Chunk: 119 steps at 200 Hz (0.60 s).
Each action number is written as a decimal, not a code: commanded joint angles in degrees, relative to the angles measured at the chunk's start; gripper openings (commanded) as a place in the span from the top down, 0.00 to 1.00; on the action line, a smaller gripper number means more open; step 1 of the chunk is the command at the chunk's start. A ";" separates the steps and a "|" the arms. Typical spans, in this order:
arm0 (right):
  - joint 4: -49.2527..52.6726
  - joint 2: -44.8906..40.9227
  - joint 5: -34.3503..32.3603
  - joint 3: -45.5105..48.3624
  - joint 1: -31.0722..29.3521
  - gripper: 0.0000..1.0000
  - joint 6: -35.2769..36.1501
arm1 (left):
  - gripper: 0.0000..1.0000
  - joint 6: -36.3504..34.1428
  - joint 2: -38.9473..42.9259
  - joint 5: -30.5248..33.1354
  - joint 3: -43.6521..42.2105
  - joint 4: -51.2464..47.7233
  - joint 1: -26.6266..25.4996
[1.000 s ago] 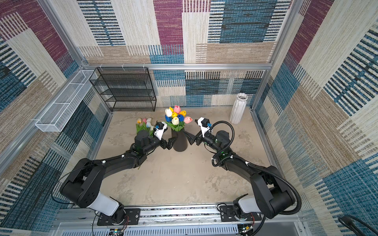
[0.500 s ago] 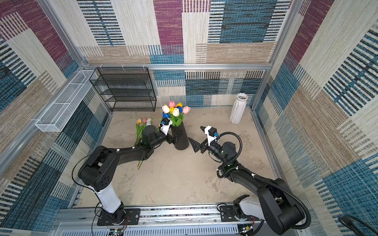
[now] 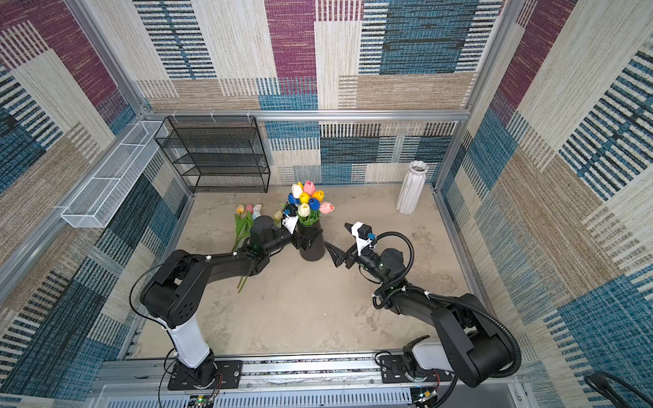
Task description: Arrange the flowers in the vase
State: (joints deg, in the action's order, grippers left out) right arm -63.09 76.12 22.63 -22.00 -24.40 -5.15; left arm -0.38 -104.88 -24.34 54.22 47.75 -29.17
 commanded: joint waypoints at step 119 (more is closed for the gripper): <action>-3.79 -3.73 -2.06 3.27 -0.03 0.00 0.31 | 0.73 -5.04 -2.82 0.90 7.41 0.78 1.49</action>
State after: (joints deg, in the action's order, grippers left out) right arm -63.81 73.03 21.80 -19.09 -24.40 -5.28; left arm -1.85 -107.11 -24.25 57.82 46.17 -28.77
